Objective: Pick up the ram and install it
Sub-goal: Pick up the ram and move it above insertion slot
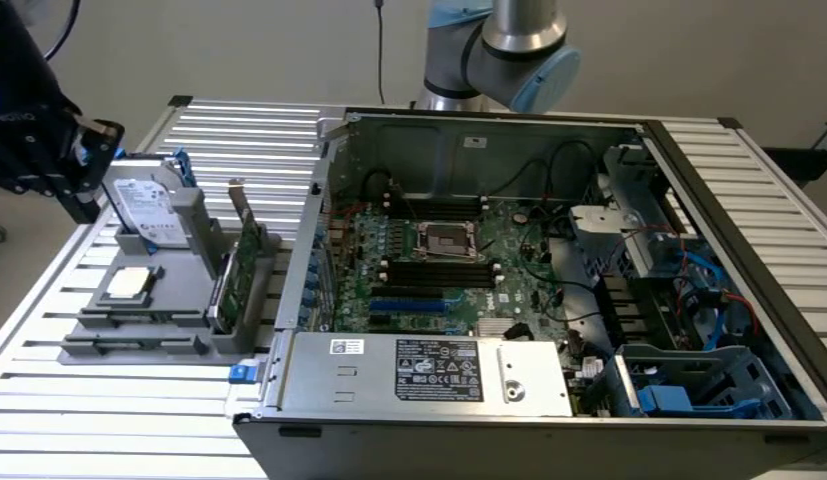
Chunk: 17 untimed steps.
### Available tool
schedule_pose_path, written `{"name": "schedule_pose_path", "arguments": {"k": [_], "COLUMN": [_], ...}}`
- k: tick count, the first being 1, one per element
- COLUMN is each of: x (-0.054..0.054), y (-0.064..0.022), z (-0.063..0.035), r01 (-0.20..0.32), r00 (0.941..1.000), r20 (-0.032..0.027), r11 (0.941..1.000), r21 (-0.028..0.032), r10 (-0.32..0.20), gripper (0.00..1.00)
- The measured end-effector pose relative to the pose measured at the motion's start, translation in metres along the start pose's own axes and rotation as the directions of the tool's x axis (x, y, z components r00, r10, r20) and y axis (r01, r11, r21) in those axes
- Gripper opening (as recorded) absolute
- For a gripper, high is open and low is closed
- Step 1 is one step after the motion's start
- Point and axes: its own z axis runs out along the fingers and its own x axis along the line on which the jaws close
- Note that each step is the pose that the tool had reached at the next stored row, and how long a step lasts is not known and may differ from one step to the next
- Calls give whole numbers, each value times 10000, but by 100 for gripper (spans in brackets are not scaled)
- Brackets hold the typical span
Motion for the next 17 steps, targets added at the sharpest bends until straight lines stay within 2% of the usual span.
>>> {"name": "schedule_pose_path", "arguments": {"k": [4, 8, 12, 17], "x": [0, 0, 0, 0], "y": [0, -1, -1, -2], "z": [7, 15, 24, 47], "r01": [723, 1453, 2160, 3043], "r00": [9974, 9894, 9763, 9525], "r20": [-35, -71, -106, -142], "r11": [9974, 9894, 9764, 9526], "r21": [0, -2, -7, -14], "r10": [-723, -1453, -2160, -3043], "gripper": [11, 11, 11, 11]}}
